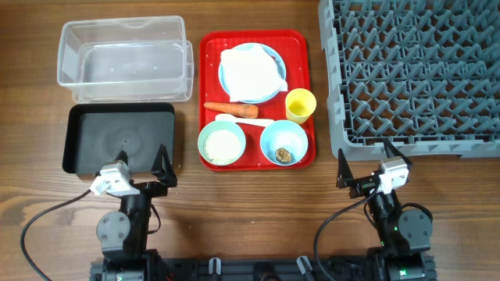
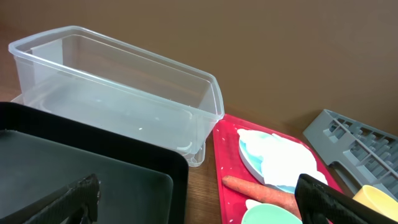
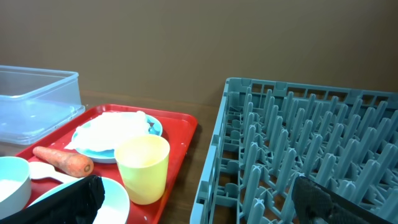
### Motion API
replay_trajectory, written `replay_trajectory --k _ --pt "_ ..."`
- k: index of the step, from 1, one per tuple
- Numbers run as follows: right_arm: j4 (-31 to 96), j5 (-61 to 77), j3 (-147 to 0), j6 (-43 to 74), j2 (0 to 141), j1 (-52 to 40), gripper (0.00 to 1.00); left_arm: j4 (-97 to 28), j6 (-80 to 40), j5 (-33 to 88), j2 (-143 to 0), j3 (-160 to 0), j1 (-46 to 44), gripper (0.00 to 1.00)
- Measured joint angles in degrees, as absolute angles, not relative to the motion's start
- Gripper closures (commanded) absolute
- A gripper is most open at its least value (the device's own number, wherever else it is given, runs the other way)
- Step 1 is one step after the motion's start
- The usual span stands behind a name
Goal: Sort waste into correct bins and load items into the dishwasher rack
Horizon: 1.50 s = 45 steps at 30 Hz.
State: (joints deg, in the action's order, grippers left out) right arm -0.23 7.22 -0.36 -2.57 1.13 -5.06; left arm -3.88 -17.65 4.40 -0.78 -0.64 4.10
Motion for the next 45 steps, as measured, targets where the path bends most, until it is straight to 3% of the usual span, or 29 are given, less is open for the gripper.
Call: replay_trajectory --k 41,45 --pt "-0.30 7.22 -0.36 -2.57 1.13 -5.06 0.00 -3.88 -17.65 4.40 -0.78 -0.64 4.10 0.00" --pt "-8.82 7.60 -0.34 -1.26 1.23 -5.06 0.00 -0.56 -17.63 5.96 -0.80 -0.47 4.10 0.00"
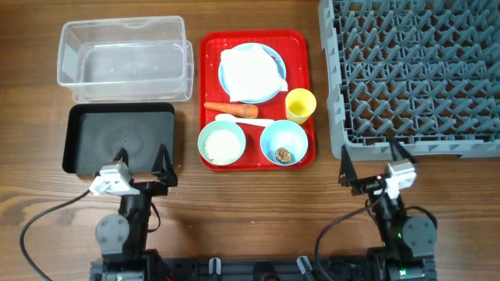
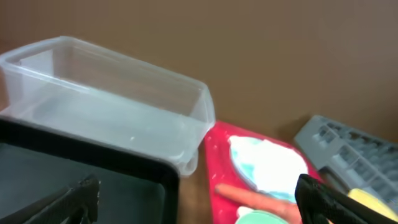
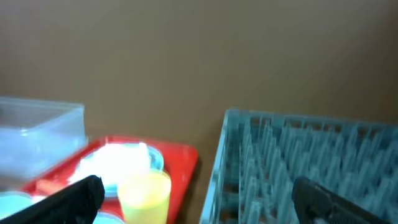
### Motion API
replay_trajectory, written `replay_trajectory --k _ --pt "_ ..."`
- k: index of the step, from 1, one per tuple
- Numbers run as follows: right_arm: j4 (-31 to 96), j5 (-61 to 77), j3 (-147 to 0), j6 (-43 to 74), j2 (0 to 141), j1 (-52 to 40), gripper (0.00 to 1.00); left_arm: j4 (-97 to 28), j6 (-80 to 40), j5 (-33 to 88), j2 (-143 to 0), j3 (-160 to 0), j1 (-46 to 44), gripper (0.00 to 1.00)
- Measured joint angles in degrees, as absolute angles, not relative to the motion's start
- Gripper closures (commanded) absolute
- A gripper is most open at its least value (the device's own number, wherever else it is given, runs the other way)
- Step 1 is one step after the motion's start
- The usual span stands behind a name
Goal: Sort waste into correct bins and load items into the dishwasher rack
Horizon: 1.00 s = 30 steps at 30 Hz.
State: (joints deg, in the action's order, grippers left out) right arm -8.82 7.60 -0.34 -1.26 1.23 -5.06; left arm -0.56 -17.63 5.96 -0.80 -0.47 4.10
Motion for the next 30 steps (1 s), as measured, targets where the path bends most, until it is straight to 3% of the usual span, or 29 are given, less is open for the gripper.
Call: replay_trajectory --k 2,8,13,16,21,25,30 --pt "-15.70 7.86 -0.64 -1.08 1.21 -5.06 0.00 5.63 -17.65 9.43 -0.73 -0.36 4.10 0.00" --pt "-17.19 7.97 -13.61 -5.96 3.31 -5.06 0.01 8.34 -15.68 12.36 -2.92 -8.54 4.10 0.00" --pt "-15.84 10.72 -29.76 -8.23 18.79 -5.06 0.00 6.83 -11.94 13.61 -18.37 -26.24 4.10 0.00" --pt "-7.68 13.19 -41.12 -8.47 30.44 -5.06 0.00 -3.05 -10.81 16.51 -32.99 -40.32 4.10 0.00" --pt "21.15 18.06 -66.81 -8.93 52.07 -4.84 0.00 -31.38 -8.03 19.92 -61.10 -74.11 2.94 0.00" --pt "40.29 19.62 -82.85 -8.88 66.13 -4.84 0.00 -51.72 -2.87 15.27 -81.28 -98.76 -5.04 0.00" --pt "46.26 19.97 -86.56 -8.86 76.27 -4.84 0.00 -59.02 -1.28 11.40 -97.91 -107.44 -12.88 0.00"
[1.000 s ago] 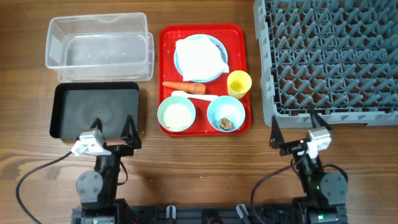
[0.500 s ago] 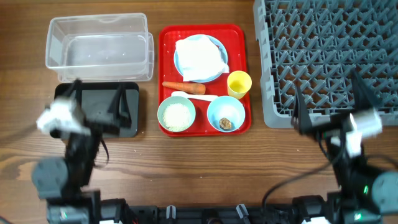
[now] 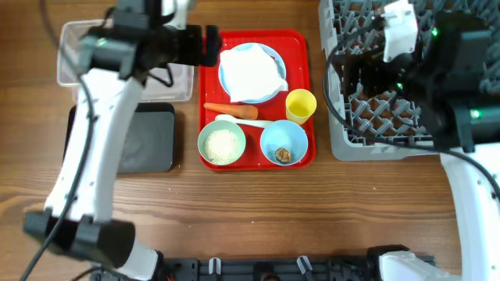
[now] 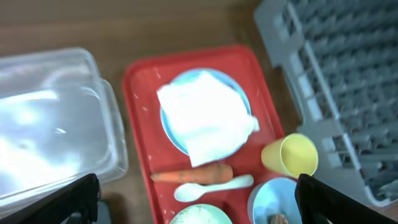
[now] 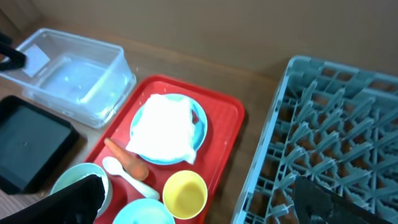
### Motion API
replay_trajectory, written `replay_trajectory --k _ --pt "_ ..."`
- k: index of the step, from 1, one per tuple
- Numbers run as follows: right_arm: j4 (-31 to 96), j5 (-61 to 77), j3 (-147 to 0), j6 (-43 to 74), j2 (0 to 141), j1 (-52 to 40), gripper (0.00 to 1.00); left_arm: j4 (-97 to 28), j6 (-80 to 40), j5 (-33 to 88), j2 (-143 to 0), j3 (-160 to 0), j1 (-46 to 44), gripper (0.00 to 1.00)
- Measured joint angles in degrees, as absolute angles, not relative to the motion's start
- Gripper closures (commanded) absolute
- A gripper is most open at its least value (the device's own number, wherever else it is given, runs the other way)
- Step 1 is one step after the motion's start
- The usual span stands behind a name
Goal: Sort waste into correct bins and load items into the dishwasher rack
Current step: 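Reach the left gripper to the yellow cup and grasp it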
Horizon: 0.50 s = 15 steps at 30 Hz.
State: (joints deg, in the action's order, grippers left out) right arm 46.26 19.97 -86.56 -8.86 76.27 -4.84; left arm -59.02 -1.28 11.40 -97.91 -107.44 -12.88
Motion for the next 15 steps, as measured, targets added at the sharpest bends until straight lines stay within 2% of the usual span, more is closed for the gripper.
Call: replay_trajectory --k 4,5,6,8,9,10,15 --pt "47.31 21.02 -86.56 -8.16 77.49 -4.84 0.00 -58.22 -1.13 17.30 -103.00 -107.44 -16.58 0.00" --pt "47.37 21.02 -86.61 -8.16 77.49 -4.84 0.05 -55.83 -1.13 20.51 -103.72 -107.44 -17.65 0.00" --pt "47.20 20.97 -86.61 -8.14 77.49 -4.71 0.14 -53.84 -1.19 22.48 -104.14 -107.46 -18.50 0.00" --pt "47.11 18.79 -86.63 -7.25 77.49 -3.64 0.16 -49.32 -4.21 22.76 -106.04 -108.03 -21.34 0.07" --pt "47.07 16.10 -86.63 -6.02 77.49 -2.63 0.16 -48.73 -5.61 22.11 -107.42 -108.12 -22.50 0.13" --pt "47.13 14.52 -86.63 -5.06 77.49 -1.85 0.13 -47.68 -7.46 21.23 -110.17 -108.29 -23.88 0.24" --pt "48.34 6.20 -86.63 0.05 77.54 5.54 0.11 -47.53 -10.48 19.57 -121.73 -108.25 -26.68 0.32"
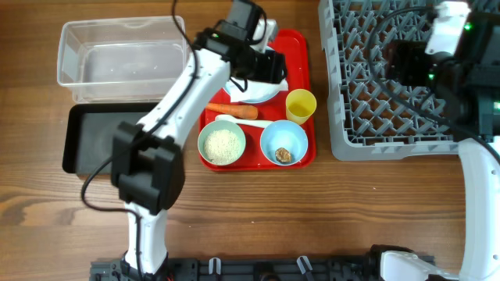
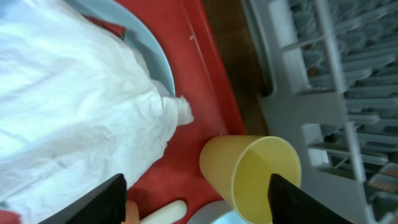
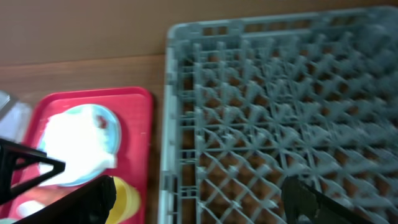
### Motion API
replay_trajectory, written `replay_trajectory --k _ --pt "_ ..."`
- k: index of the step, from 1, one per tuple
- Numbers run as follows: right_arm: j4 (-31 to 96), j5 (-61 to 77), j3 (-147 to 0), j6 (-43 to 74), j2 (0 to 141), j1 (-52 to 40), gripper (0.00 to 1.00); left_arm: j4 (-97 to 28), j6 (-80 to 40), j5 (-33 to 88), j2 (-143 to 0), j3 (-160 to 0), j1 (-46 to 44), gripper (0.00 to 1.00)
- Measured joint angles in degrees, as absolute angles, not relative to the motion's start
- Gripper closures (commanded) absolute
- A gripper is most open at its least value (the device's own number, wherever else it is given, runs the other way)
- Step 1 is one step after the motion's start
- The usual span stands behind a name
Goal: Sort waste into correct bins and load items into the dishwasher rack
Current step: 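Reach the left gripper to the yellow cup and grasp it, then lift the yellow cup and hand it to the right gripper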
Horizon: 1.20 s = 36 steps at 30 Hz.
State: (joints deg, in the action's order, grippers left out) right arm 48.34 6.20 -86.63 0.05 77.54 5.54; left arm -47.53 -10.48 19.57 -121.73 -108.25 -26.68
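Note:
A red tray holds a blue plate with a crumpled white napkin, a carrot, a white spoon, a yellow cup, a green bowl of white grains and a blue bowl with a brown scrap. My left gripper hangs open low over the plate's right side, nothing between its fingers. In its wrist view the yellow cup lies close below. My right gripper is open above the grey dishwasher rack.
A clear plastic bin sits at the far left, with a black tray in front of it. The rack fills the far right corner. The left arm stretches across the black tray and the red tray's left edge.
My left gripper was high by the clear bin's right end and is now low over the napkin plate. The right gripper has shifted right over the rack. Both remain open.
Both arms first rested folded at the table's front edge, grippers open, and stood nearly the same 1.5 s ago. Then both were raised at the far side, left by the bin, right over the rack. Now the left one is down at the plate.

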Motion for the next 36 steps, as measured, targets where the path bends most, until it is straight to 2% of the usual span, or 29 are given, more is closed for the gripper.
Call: replay_trajectory --k 5,7,9,12,22,24,32,34,36 --pt "50.00 5.04 -86.63 0.95 77.69 6.22 0.10 -46.22 -10.90 17.69 -123.46 -108.22 -30.35 0.37" --pt "50.37 4.86 -86.63 1.50 78.15 6.20 0.10 -46.52 -10.94 16.29 -123.46 -108.22 -32.05 0.49" --pt "50.61 4.84 -86.63 1.96 79.02 6.22 0.09 -48.01 -11.09 12.95 -123.46 -108.22 -33.50 0.51" --pt "50.63 4.84 -86.63 1.98 79.83 6.22 0.11 -48.60 -11.66 9.72 -124.07 -108.22 -34.57 0.61" --pt "50.61 4.84 -86.63 2.37 79.94 6.22 0.09 -43.83 -12.36 8.27 -124.95 -104.18 -36.10 0.70" --pt "50.63 4.84 -86.63 2.37 79.94 6.22 0.09 -43.83 -12.36 7.86 -124.95 -103.15 -37.21 0.96" --pt "50.61 4.84 -86.63 2.37 79.94 6.22 0.09 -43.88 -12.58 4.51 -124.95 -103.07 -37.76 0.96" --pt "50.61 4.84 -86.63 2.39 79.94 6.22 0.01 -43.64 -12.78 4.32 -124.95 -103.07 -37.34 0.96" --pt "48.71 7.81 -86.61 2.79 79.94 6.33 0.00 -44.07 -12.86 5.15 -124.81 -103.13 -35.97 0.96"
